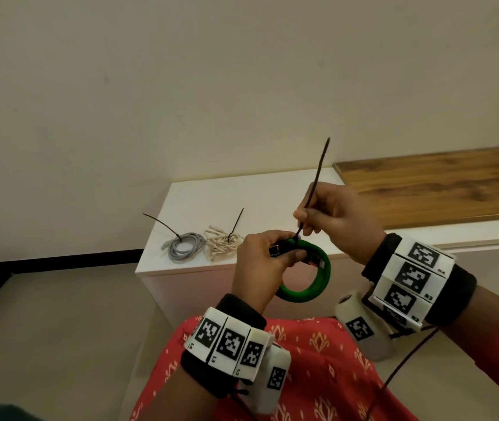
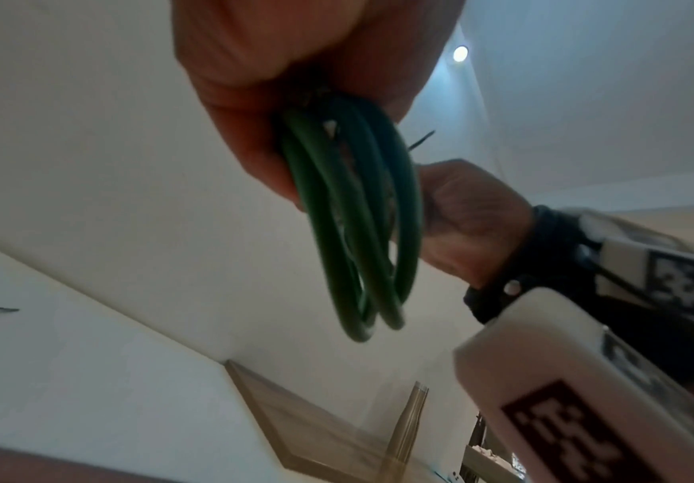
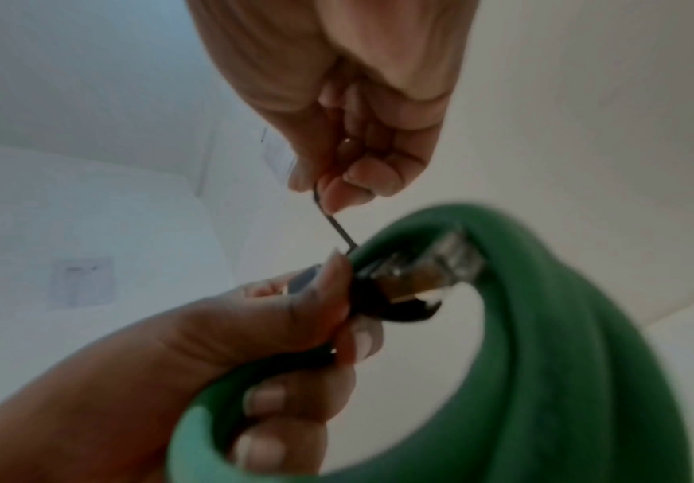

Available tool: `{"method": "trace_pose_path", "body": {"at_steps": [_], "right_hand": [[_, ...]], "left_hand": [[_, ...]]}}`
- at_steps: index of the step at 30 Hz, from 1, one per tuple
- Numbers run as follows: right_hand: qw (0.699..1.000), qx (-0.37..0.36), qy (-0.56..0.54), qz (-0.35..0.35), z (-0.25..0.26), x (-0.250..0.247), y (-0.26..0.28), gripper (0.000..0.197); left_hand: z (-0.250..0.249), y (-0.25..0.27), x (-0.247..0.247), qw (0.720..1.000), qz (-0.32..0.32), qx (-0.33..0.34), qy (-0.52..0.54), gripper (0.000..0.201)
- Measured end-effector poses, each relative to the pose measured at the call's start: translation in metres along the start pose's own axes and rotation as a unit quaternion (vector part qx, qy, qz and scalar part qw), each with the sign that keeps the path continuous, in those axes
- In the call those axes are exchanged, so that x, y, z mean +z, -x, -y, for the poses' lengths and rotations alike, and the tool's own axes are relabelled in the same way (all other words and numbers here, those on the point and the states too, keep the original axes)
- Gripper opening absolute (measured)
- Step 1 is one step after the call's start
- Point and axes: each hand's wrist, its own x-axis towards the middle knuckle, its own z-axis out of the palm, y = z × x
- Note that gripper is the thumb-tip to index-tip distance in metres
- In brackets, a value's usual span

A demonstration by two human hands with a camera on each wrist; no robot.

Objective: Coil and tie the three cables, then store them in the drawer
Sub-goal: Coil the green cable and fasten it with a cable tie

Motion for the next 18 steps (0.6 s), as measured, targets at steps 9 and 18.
{"method": "trace_pose_path", "body": {"at_steps": [9,18], "right_hand": [[0.995,-0.038,0.079,0.039,-0.005,0.014,0.010,0.014],[0.960,0.259,-0.012,0.107,-0.053,0.009,-0.002,0.028]], "left_hand": [[0.016,-0.003,-0.002,0.998,-0.009,-0.028,0.054,0.014],[0.047,-0.041,-0.020,0.979,-0.023,-0.134,0.155,0.018]]}}
